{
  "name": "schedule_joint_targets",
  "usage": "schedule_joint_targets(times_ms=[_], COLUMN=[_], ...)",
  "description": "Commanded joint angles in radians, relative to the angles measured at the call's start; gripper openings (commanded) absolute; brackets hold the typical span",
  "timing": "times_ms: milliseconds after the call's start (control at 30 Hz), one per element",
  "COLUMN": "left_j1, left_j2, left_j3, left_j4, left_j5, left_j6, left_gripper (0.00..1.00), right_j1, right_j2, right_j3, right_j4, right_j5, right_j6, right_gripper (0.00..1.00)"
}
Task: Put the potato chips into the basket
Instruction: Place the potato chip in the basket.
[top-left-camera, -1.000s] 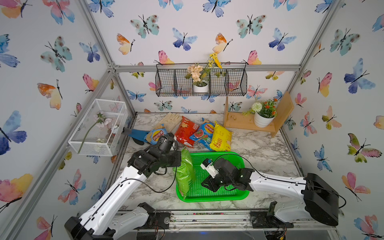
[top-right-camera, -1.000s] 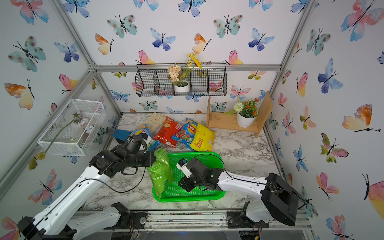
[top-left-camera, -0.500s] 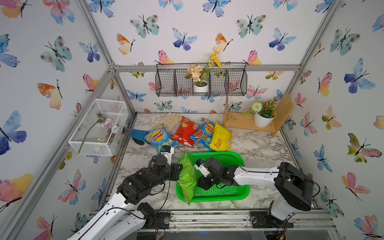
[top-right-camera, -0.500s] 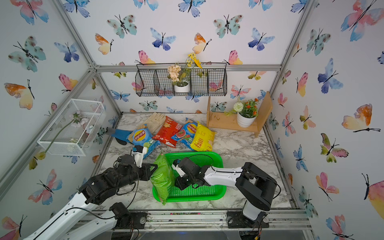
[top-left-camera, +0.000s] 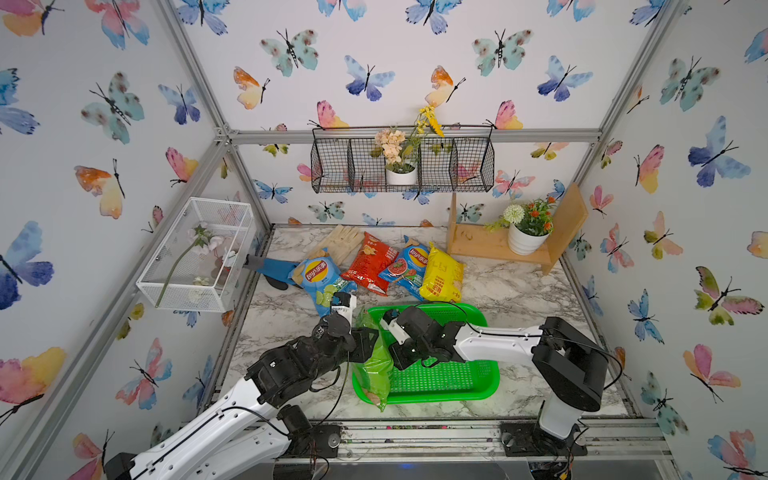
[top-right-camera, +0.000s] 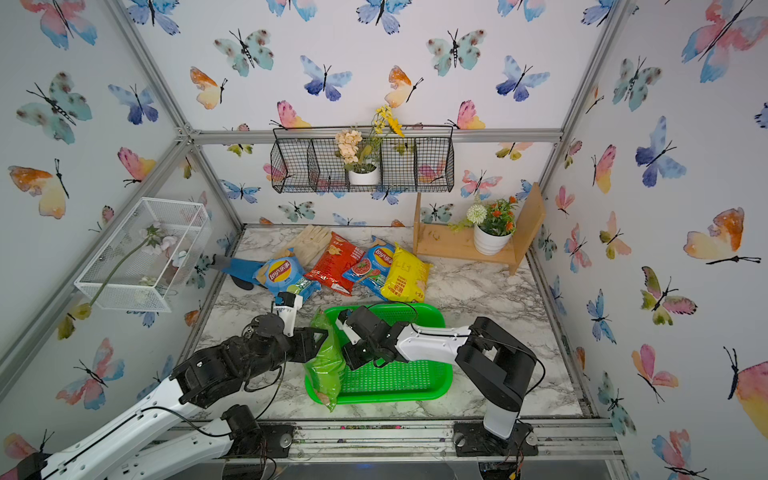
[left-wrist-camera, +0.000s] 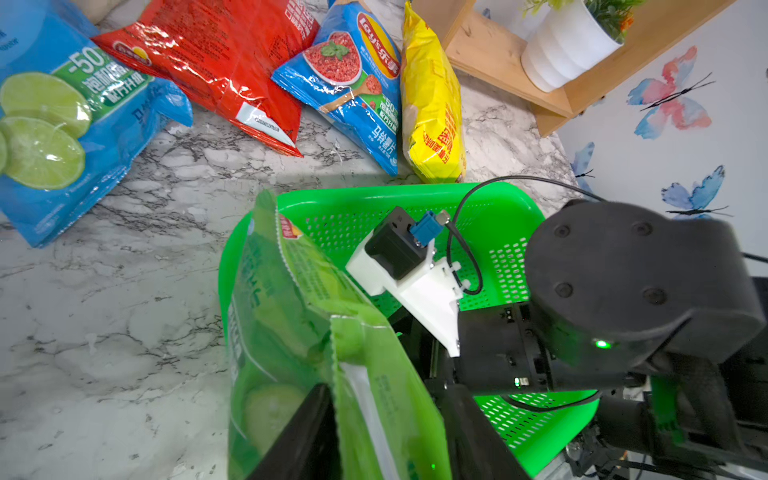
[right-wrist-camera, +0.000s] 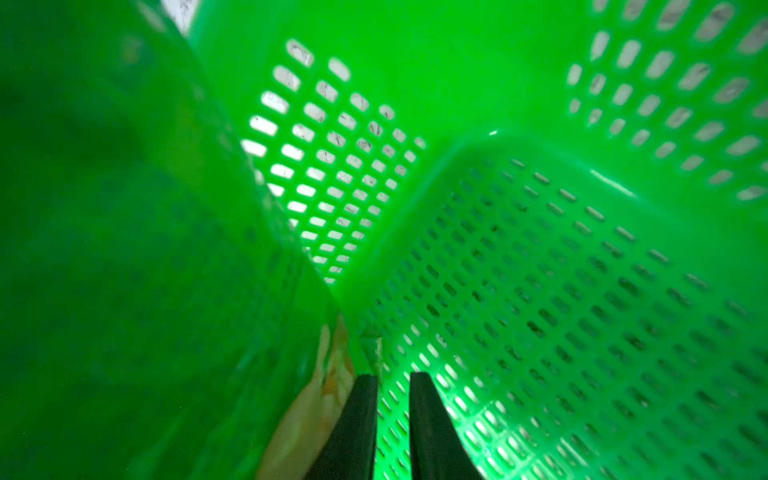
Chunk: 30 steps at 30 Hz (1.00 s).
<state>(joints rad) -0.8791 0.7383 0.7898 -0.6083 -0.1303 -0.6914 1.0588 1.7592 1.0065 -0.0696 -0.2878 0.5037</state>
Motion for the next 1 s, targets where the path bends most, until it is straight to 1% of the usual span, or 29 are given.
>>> schedule_joint_targets(times_ms=[0,67,100,300,433,667,767,900,967], left_j1=[-0.006,-0.005,-0.006,-0.006,-0.008,-0.010,-0.014,-0.032,-0.052], left_j2=[0.010,0.023,0.028,0.020,-0.043,-0.107,-0.135,-0.195,-0.235], left_j3=[0.034,0.047,0.050,0.036,0.015,0.054,0.012,-0.079,-0.131], left_j4=[-0.032,-0.027,-0.024,0.039,0.098,0.151,0.187,0.241,0.269], left_j5=[-0.023,-0.027,-0.030,-0.055,-0.071,-0.076,-0.078,-0.106,-0.144], left_j6=[0.011,0.019,0.024,0.050,0.053,0.082,0.076,0.050,0.040], left_gripper=[0.19,0.03,0.00,0.00,0.00,0.00,0.00,0.00,0.00], right_j1=[-0.009,-0.013,-0.015,-0.043,-0.051,-0.055,-0.064,-0.081,-0.090], right_j2=[0.015,0.017,0.017,0.010,0.004,-0.041,-0.082,-0.147,-0.184], right_j3=[0.059,0.087,0.098,0.150,0.177,0.216,0.224,0.209,0.190], right_j4=[-0.028,-0.052,-0.059,-0.088,-0.108,-0.157,-0.186,-0.225,-0.244], right_j5=[0.030,0.049,0.056,0.081,0.092,0.142,0.171,0.217,0.239], right_j6=[-0.020,-0.033,-0.039,-0.060,-0.074,-0.093,-0.100,-0.106,-0.111], right_gripper=[0.20,0.20,0.20,0.20,0.20,0.20,0.21,0.27,0.34])
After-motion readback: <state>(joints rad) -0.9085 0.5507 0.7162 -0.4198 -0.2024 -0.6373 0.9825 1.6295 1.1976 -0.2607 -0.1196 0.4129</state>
